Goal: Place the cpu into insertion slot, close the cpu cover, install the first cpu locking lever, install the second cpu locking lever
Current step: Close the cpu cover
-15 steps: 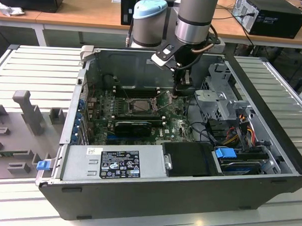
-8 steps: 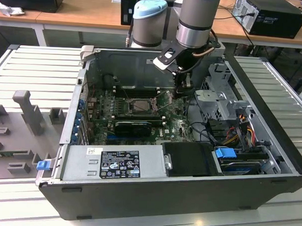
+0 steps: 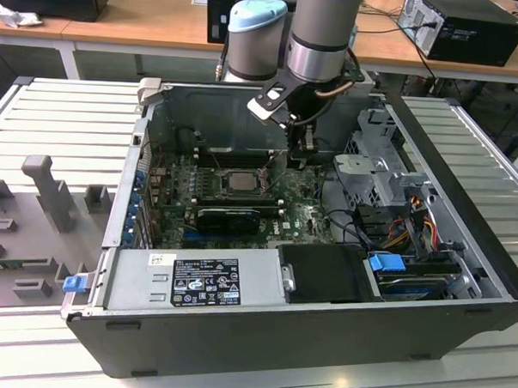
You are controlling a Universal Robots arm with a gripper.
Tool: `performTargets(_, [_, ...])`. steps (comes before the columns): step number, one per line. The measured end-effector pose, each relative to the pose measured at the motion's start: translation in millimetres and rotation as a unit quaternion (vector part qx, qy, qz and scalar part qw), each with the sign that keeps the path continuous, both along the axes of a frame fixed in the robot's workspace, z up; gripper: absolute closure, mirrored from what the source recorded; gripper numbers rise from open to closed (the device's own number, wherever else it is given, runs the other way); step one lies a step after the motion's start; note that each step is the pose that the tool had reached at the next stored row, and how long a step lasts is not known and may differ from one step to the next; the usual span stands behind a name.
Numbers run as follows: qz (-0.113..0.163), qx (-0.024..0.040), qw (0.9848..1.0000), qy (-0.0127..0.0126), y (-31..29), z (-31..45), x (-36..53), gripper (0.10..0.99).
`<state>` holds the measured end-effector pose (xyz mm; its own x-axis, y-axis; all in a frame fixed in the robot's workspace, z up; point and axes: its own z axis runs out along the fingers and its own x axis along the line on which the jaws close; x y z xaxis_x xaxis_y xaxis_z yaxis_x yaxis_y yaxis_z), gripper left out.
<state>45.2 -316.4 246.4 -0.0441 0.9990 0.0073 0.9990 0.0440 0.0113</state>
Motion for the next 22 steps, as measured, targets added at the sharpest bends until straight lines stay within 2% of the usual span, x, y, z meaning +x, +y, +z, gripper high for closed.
performTargets(17, [0.000, 0.0001, 1.0000, 0.0000, 0.0, -0.4, -39.0, 0.980])
performTargets(22, [0.000, 0.0002, 1.0000, 0.0011, 0.0, -7.1, -49.5, 0.980])
